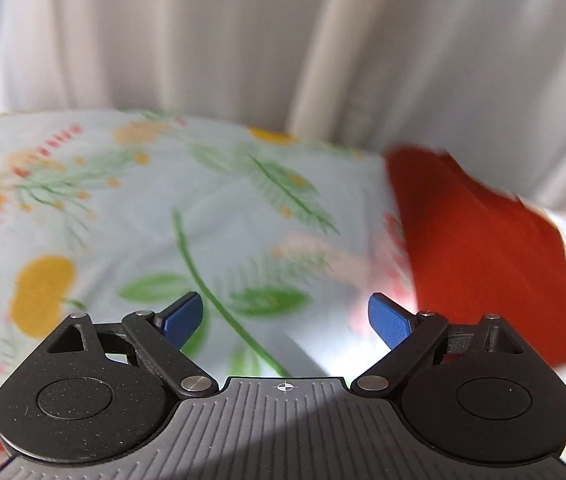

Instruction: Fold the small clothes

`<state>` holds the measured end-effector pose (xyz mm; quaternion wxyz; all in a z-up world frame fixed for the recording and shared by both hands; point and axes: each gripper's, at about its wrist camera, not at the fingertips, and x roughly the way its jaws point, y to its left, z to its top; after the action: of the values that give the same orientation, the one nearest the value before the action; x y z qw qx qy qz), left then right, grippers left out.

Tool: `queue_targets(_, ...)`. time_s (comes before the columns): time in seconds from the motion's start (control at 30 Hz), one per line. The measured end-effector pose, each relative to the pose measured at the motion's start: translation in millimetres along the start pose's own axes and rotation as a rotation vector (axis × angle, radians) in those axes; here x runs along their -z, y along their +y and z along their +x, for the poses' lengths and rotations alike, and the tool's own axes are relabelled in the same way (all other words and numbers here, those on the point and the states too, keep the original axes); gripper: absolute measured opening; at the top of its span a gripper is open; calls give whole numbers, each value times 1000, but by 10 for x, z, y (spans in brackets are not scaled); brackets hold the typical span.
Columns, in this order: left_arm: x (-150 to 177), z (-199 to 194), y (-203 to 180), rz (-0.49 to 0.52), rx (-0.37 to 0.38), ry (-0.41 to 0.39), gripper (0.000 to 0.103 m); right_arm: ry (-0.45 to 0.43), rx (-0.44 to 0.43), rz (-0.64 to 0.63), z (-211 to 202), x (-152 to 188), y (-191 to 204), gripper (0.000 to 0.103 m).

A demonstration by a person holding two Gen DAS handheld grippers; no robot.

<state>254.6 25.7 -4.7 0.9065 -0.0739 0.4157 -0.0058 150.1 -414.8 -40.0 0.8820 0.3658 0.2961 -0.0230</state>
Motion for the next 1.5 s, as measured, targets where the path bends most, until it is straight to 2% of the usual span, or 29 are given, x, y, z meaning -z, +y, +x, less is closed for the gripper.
queue_targets(0.13,-311,76,-361,-17,118,-59,96,60,-121,-78,342,-133,444,42)
queue_targets(0.17,-364,121,-520,-7,129,-72,97,88,-138,-110,529,-132,602,43)
queue_targets(0.23,-473,279,-844,22,100,-79,97,135,-164,-165,891,-131,846,44)
queue_targets(0.33,-580,555,-1249,95,76,-69,97,204,-93,-160,1476,-151,1008,44)
queue_targets(0.5,-637,825,-1569,118,64,-73,97,150,-4,-157,1872,-391,967,39)
queue_targets(0.53,-640,862,-1600,119,70,-77,97,145,11,-156,1935,-437,903,32)
queue_targets(0.57,-631,909,-1629,125,71,-76,97,147,13,-151,1995,-472,817,19)
queue_targets(0.63,-637,976,-1697,147,66,-81,97,136,32,-141,2035,-534,650,0)
queue_targets(0.73,-672,1124,-1744,163,70,-82,97,115,-20,-90,2009,-546,476,0)
queue_targets(0.8,-698,1193,-1769,151,65,-73,97,87,-9,-136,2018,-488,533,0)
queue_targets(0.9,-695,1313,-1801,159,49,-63,97,67,-6,-133,1985,-470,543,0)
queue_targets(1.0,-693,1461,-1790,155,26,-15,97,58,-3,-135,1967,-435,561,0)
queue_targets(1.27,-717,1689,-1576,19,74,79,101,32,13,-120,1976,-410,567,0)
queue_targets(1.4,-687,1704,-1561,5,68,40,102,14,27,-119,1974,-402,565,0)
queue_targets(1.5,-693,1701,-1554,3,73,45,102,17,47,-134,2028,-423,594,0)
